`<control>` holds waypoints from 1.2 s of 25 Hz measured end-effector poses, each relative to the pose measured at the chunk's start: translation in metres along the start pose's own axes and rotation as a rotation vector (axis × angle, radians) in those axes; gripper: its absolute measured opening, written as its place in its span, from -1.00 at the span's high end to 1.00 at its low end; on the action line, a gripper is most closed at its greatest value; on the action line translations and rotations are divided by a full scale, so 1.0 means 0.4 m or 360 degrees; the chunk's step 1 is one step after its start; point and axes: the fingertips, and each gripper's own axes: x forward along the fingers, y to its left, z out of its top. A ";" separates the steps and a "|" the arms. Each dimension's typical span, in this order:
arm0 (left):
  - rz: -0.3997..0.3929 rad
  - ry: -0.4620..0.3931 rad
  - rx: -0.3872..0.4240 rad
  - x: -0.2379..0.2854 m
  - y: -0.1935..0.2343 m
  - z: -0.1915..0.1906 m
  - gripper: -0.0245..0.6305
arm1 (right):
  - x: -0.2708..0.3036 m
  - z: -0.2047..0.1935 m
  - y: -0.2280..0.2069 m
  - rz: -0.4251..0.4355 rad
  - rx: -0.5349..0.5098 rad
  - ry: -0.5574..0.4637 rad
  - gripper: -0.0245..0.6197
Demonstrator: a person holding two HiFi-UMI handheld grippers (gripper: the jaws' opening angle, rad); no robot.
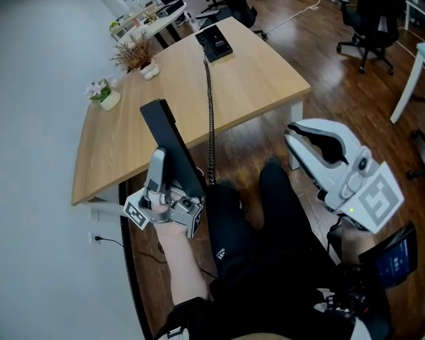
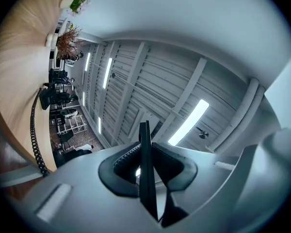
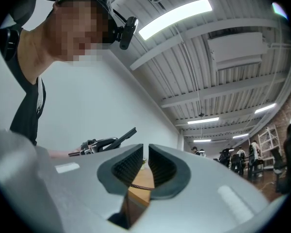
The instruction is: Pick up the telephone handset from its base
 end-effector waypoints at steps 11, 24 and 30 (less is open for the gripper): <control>-0.0045 0.0061 0.0017 0.027 -0.045 -0.054 0.69 | -0.048 0.069 0.030 -0.0002 -0.0141 -0.0095 0.91; -0.0045 0.0058 0.0025 0.025 -0.049 -0.054 0.69 | -0.050 0.061 0.037 0.0003 -0.0216 -0.0065 0.91; -0.0027 0.0056 0.0024 0.022 -0.031 -0.052 0.69 | -0.047 0.052 0.032 0.0009 -0.0219 -0.0053 0.91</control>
